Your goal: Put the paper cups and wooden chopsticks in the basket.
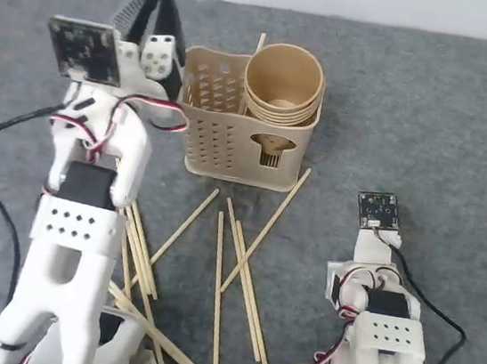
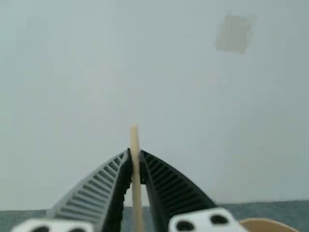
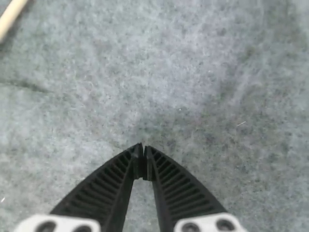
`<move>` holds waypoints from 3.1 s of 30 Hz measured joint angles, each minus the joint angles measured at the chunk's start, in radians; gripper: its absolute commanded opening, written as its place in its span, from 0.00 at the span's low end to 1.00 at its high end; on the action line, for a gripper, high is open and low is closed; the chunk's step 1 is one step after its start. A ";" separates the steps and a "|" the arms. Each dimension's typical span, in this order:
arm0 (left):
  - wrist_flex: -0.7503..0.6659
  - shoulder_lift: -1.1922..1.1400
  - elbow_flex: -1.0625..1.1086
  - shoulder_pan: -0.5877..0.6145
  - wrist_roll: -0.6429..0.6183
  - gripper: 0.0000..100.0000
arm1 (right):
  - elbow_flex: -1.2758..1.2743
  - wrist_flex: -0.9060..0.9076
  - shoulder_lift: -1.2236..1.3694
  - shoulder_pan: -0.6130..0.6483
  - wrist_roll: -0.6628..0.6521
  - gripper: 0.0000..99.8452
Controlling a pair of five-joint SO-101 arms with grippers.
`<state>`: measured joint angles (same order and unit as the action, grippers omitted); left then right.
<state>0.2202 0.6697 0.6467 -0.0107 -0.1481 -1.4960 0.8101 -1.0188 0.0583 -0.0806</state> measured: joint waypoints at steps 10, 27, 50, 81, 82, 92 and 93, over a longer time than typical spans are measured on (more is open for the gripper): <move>0.275 0.000 -0.130 0.009 -0.017 0.27 | 0.000 0.000 0.000 0.000 0.000 0.01; 1.088 0.170 -0.189 0.087 -0.046 0.14 | 0.000 0.000 0.000 0.000 0.000 0.01; 0.703 -0.035 0.520 -0.026 0.210 0.15 | 0.000 0.000 0.000 0.000 0.000 0.01; 0.845 -0.555 0.264 -0.212 0.195 0.01 | 0.000 0.000 0.000 0.000 0.000 0.01; 0.858 -0.549 0.264 -0.213 0.195 0.01 | 0.000 0.000 0.000 0.000 0.000 0.01; 1.106 -0.075 0.278 -0.198 0.265 0.01 | 0.000 0.000 0.000 0.000 0.000 0.01; 1.135 -0.005 0.278 -0.198 0.281 0.01 | 0.000 0.000 0.000 0.000 0.000 0.01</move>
<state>1.3556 0.6651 0.9244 -0.2087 0.1327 -1.4960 0.8101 -1.0188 0.0583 -0.0806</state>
